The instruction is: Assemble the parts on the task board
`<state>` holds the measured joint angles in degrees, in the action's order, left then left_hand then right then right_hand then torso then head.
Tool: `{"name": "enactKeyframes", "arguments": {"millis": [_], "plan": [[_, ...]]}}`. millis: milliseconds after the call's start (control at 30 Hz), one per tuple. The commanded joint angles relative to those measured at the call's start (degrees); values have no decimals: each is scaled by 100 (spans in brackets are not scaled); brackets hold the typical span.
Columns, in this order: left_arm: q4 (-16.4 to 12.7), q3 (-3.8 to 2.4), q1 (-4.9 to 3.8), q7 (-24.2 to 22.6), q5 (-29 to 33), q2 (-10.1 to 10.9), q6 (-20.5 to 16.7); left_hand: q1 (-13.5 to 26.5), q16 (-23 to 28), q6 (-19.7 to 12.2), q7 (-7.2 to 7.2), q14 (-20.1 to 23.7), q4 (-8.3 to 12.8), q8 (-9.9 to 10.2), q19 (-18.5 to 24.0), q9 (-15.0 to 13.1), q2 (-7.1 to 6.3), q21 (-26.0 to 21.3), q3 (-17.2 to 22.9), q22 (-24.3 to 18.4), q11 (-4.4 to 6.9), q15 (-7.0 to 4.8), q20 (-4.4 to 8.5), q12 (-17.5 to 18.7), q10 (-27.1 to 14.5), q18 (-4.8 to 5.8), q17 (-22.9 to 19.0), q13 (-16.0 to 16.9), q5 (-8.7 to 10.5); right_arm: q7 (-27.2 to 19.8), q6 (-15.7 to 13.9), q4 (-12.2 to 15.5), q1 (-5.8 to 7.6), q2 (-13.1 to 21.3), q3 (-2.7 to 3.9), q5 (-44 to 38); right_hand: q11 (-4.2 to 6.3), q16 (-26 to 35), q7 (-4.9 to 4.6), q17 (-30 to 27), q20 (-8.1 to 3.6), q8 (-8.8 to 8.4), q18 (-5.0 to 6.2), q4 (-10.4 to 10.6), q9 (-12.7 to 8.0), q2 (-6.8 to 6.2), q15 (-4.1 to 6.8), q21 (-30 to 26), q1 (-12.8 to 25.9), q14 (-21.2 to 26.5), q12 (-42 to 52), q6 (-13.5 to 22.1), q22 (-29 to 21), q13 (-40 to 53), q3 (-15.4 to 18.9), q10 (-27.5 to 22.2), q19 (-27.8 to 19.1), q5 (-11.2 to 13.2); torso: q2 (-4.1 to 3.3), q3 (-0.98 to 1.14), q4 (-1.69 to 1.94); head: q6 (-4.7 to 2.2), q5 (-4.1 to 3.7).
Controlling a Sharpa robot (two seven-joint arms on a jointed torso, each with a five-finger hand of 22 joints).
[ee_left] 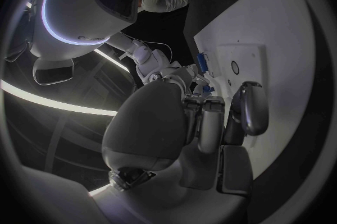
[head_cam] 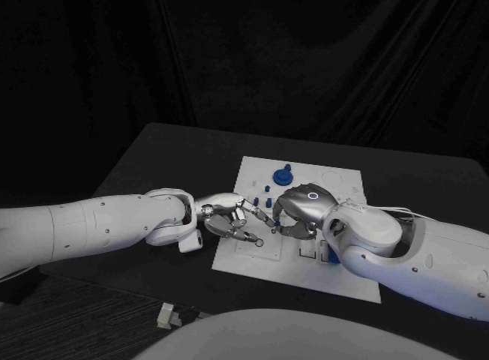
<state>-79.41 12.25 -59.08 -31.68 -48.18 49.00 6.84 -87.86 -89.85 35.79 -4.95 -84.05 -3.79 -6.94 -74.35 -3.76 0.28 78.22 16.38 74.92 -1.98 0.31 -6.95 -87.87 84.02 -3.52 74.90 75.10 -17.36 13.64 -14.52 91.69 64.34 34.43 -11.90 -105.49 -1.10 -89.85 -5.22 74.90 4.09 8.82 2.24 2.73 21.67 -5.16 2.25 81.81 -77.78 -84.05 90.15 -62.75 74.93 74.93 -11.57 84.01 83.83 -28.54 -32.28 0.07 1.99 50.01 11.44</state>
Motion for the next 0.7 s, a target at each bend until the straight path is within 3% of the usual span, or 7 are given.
{"name": "enactKeyframes", "arguments": {"millis": [33,700], "plan": [[9,-4,10,21,0,-28,132,63,-15,-27,-1,-595,-5,28,-5,4,5,-29,15,1001,39,-48,42,2,250,-36,1510,1229,-38,-102,-101,24,-14,4,3,-46,45,-15,63,1510,-41,24,-10,-16,11,25,38,-28,22,-595,-15,-28,1223,1507,14,599,185,-42,0,0,0,-1,4],[75,-4,13,145,0,-58,241,67,-15,71,-43,-595,-2,1,-4,-13,8,-28,29,1001,41,-57,54,2,251,-35,1510,1231,-45,-461,-694,54,-16,42,3,-45,27,-15,42,1510,-35,9,24,-43,50,26,25,-170,13,-595,-15,24,1176,1507,-9,599,113,-126,0,0,0,-1,18]]}}
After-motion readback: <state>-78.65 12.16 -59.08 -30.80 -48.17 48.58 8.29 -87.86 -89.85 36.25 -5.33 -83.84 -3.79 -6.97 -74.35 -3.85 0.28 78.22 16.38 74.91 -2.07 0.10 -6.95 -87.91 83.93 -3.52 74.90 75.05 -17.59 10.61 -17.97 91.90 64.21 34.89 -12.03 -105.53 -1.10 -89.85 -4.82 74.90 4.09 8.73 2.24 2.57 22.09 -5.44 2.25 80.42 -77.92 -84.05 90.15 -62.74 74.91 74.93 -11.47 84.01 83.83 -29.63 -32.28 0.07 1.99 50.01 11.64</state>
